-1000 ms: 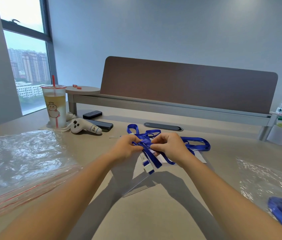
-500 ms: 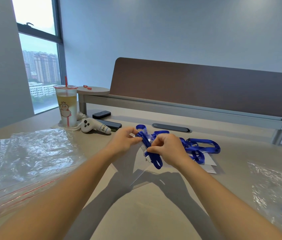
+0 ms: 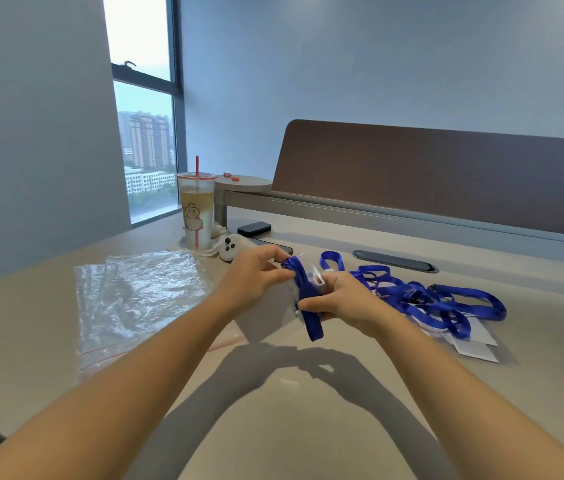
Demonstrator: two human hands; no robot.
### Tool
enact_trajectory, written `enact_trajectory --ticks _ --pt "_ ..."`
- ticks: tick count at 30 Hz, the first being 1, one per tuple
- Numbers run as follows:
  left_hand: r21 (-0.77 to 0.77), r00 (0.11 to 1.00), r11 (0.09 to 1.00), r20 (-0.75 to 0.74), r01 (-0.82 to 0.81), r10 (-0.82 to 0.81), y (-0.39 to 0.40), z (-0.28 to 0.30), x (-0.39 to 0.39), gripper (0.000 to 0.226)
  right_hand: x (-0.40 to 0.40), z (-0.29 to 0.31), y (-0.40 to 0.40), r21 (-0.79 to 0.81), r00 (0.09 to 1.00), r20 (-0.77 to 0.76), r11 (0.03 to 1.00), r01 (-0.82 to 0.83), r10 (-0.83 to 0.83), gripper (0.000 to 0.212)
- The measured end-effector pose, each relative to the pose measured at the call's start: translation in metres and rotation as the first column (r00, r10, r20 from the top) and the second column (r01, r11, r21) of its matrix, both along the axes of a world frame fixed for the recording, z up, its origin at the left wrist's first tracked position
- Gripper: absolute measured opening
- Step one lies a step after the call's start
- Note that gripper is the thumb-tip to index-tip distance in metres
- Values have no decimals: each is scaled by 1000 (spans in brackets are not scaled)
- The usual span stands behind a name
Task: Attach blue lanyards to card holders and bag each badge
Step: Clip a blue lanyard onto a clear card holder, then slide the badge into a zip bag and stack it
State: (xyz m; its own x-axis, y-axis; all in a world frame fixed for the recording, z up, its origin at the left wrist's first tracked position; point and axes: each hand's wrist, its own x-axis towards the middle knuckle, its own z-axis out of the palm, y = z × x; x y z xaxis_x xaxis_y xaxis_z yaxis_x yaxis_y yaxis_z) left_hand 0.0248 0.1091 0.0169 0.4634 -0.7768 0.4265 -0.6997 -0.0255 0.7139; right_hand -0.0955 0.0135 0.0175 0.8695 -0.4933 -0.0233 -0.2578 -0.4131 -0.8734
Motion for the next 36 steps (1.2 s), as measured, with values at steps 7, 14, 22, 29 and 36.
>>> enact_trajectory --ticks 7,14,22,29,36 --pt "47 987 987 28 -157 156 32 0 25 7 27 -6 27 -63 994 106 998 2 4 13" --pt "251 953 920 44 -300 299 102 -27 66 31 47 -18 47 -112 960 274 989 97 -63 14" --pt "479 929 800 115 -362 351 156 -60 84 35 66 -38 75 -127 915 390 978 167 -105 15" --pt "431 913 807 129 -403 387 162 -58 94 23 74 -29 83 11 873 474 992 122 -113 11" --pt "402 917 827 105 -393 385 162 -58 95 26 80 -29 82 37 877 466 993 113 -117 11"
